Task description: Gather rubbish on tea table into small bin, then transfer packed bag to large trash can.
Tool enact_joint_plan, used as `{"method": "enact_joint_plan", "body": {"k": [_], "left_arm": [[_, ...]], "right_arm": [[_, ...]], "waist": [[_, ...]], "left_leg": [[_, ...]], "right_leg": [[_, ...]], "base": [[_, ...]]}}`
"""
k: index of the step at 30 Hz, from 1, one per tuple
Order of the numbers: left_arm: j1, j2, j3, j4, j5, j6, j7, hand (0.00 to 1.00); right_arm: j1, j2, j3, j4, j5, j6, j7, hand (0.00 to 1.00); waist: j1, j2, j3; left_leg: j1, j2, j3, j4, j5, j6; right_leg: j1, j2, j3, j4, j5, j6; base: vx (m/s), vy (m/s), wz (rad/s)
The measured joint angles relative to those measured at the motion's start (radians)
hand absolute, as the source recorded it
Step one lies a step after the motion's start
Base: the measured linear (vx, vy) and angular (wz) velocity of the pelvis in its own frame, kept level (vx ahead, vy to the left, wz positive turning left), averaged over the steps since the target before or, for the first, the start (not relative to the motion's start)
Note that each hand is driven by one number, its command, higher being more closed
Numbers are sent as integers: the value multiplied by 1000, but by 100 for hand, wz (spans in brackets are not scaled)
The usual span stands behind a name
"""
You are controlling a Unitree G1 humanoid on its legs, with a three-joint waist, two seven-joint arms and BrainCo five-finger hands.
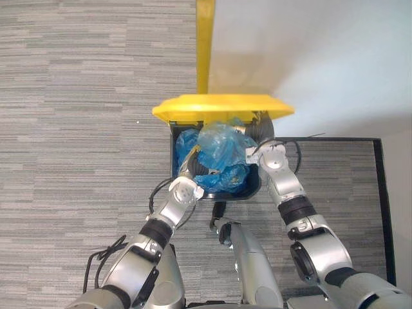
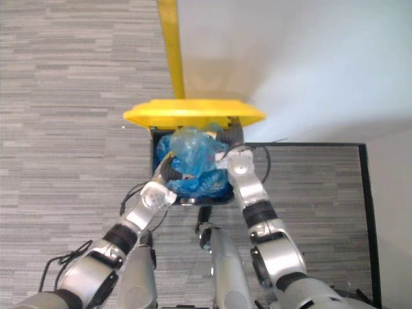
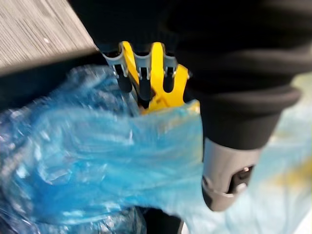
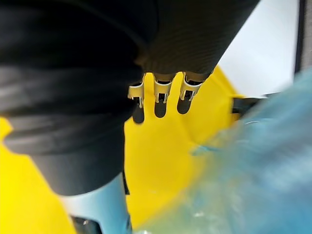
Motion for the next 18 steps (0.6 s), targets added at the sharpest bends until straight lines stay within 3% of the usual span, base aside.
{"method": "enact_joint_plan", "body": {"k": [4,10,14,18], "left_arm": [[152,37,61,-115,-29,-32,-15,0],[349,78,206,-126,-71,-51,-22,0],[378,83,267,48,-98,-52,-39,0],[419,68,335,239,-110,-44,-57,0]], "right_arm": [[76,-27,-1,65,-38,11,14,0],[130,-56,-3,116,-80,13,47,0],[155,-54,-8,136,-95,17,62,0],[199,-28,-22,137,-115,22,67,0]], "waist": [[-3,8,-5],[-1,51,-36],[-1,54,-40],[-3,53,-41]], "left_leg": [[69,-7,-16,-47,13,1],[114,-21,-17,-97,26,12],[151,-30,-15,-101,23,18],[197,-59,8,-83,9,46]], "right_leg": [[62,-5,-3,-4,-9,15],[93,-13,-1,-18,-8,29],[125,-18,9,-19,-6,32],[153,-28,49,-16,5,52]], "base": [[54,15,14],[71,25,3],[25,25,-2],[-41,57,-21]]}}
